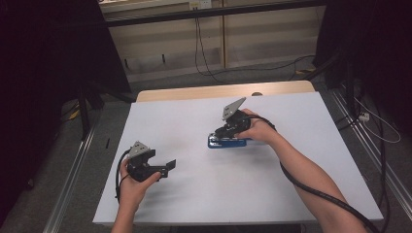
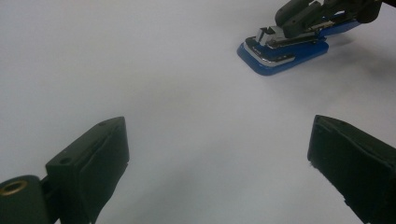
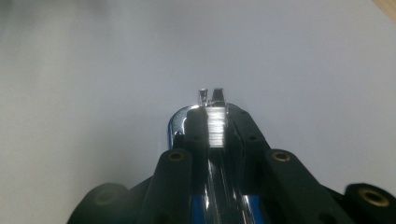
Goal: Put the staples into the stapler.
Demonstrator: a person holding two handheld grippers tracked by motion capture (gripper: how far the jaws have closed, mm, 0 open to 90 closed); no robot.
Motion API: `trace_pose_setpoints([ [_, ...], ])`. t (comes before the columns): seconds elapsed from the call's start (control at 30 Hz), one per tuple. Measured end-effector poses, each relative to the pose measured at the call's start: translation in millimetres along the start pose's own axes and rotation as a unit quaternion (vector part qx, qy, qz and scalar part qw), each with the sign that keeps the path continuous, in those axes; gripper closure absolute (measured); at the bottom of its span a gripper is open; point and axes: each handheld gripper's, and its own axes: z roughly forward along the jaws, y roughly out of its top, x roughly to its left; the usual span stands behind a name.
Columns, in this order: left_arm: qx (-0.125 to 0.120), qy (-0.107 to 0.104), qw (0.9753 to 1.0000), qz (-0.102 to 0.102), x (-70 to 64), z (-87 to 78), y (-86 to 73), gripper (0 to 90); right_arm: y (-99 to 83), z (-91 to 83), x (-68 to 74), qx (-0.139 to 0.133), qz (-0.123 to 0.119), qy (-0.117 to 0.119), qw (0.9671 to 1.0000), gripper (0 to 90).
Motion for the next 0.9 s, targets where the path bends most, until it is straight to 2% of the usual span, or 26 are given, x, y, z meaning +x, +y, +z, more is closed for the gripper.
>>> trace_pose_setpoints([
  [0.47, 0.001, 0.000, 1.0000, 0.001, -0.2, 0.1, 0.2, 5.6, 0.5, 1.4, -1.0, 0.000, -0.004, 0.003, 1.0000, 79.6],
  [0.9, 0.000, 0.002, 1.0000, 0.001, 1.3, -1.0, -0.4, 5.6, 1.6, 0.6, -1.5, 0.004, -0.019, 0.005, 0.9998, 79.7],
])
